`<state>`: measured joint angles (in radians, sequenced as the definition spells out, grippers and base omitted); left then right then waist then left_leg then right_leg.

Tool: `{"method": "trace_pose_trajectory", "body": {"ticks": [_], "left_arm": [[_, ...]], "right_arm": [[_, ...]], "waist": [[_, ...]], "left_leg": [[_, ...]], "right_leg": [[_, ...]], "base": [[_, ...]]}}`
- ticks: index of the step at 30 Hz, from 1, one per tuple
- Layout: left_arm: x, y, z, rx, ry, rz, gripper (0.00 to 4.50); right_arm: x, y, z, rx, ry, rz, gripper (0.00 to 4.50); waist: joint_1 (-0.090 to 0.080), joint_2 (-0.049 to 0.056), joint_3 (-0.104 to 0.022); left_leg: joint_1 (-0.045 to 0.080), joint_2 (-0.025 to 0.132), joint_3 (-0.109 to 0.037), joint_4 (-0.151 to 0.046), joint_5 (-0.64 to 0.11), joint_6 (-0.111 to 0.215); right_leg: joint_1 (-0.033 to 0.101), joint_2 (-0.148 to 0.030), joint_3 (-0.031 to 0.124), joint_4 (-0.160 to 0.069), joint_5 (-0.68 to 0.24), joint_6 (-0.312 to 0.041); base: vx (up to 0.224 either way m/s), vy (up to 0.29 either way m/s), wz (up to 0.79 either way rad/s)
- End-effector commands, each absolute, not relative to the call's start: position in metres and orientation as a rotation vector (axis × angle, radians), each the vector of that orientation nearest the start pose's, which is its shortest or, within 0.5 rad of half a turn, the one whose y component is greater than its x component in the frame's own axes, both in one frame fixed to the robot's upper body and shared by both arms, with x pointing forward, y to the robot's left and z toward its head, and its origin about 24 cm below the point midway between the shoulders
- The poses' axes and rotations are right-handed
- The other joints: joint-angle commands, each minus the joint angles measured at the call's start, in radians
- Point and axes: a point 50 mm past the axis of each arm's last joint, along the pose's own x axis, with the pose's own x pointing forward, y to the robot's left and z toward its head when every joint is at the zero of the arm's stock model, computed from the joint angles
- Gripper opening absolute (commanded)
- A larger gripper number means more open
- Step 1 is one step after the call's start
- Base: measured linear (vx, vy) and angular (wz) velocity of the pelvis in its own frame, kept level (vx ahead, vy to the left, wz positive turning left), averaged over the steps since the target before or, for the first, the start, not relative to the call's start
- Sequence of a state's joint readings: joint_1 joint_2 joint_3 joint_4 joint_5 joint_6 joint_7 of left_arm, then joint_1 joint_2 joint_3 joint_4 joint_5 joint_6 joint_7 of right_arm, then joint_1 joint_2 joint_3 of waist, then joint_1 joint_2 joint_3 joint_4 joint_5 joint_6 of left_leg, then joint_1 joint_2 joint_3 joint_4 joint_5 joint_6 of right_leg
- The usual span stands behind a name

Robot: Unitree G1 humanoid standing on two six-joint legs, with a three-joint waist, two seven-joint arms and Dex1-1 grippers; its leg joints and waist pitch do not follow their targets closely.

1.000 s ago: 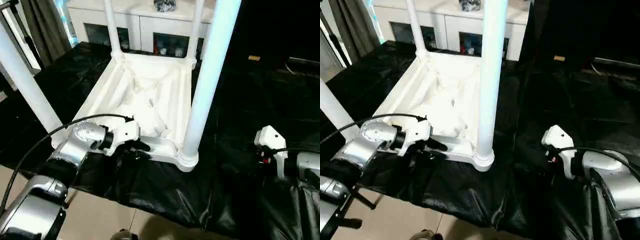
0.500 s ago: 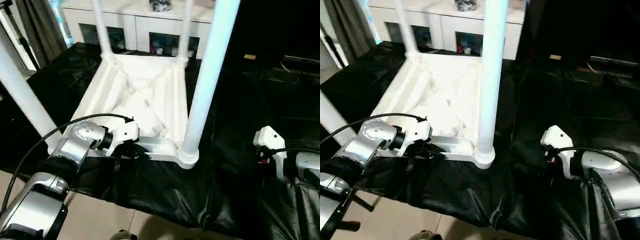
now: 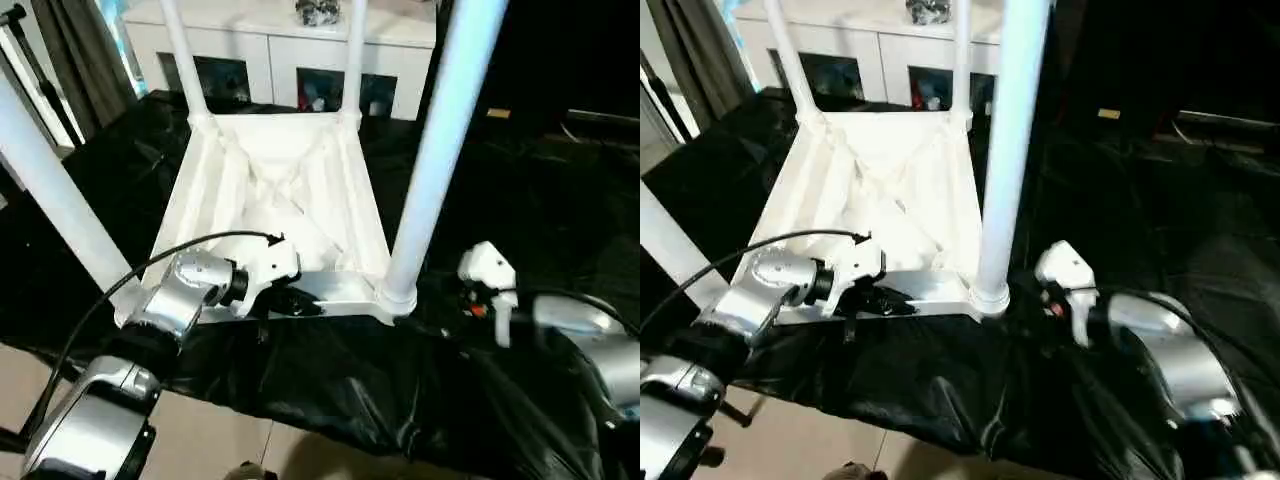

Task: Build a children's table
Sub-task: Rotate leg to tighten

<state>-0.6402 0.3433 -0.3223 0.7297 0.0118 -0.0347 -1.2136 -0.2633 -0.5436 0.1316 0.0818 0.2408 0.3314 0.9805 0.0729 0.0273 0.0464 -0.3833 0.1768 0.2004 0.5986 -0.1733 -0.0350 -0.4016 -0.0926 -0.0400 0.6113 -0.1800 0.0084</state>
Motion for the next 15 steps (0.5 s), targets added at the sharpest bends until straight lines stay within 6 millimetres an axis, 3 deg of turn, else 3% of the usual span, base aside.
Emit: {"method": "trace_pose_trajectory", "body": {"ticks": [1,6,7,8,15], "left_arm": [[0.315,0.121,0.037,0.358,0.419,-1.354,0.00],[0.314,0.122,0.035,0.395,0.458,-1.356,0.00],[0.314,0.123,0.036,0.413,0.463,-1.350,0.00],[0.315,0.124,0.036,0.416,0.463,-1.349,0.00],[0.318,0.125,0.039,0.431,0.455,-1.325,0.00]], "right_arm": [[0.285,-0.176,0.067,-0.281,0.333,0.996,4.50],[0.293,-0.172,0.065,-0.290,0.339,0.993,4.50],[0.295,-0.168,0.065,-0.282,0.336,1.007,4.22],[0.296,-0.167,0.064,-0.287,0.339,1.012,4.22],[0.301,-0.165,0.061,-0.307,0.349,1.036,3.62]], "waist": [[0.003,-0.020,-0.058],[-0.003,-0.016,-0.061],[-0.002,-0.016,-0.062],[-0.002,-0.015,-0.062],[-0.006,-0.018,-0.057]], "left_leg": [[0.024,0.050,-0.025,-0.074,-0.291,0.023],[0.021,0.049,-0.027,-0.075,-0.278,0.022],[0.021,0.050,-0.025,-0.074,-0.263,0.030],[0.019,0.049,-0.025,-0.074,-0.261,0.034],[0.022,0.049,-0.027,-0.077,-0.315,0.019]], "right_leg": [[0.035,-0.056,0.032,-0.085,-0.291,-0.229],[0.036,-0.055,0.032,-0.081,-0.280,-0.226],[0.037,-0.054,0.032,-0.078,-0.246,-0.228],[0.038,-0.053,0.032,-0.078,-0.240,-0.231],[0.033,-0.057,0.031,-0.089,-0.345,-0.209]], "base": [[0.000,0.000,0.00],[0.000,0.000,0.00],[0.000,0.000,0.00],[0.000,0.000,0.00],[0.000,0.000,0.00]]}}
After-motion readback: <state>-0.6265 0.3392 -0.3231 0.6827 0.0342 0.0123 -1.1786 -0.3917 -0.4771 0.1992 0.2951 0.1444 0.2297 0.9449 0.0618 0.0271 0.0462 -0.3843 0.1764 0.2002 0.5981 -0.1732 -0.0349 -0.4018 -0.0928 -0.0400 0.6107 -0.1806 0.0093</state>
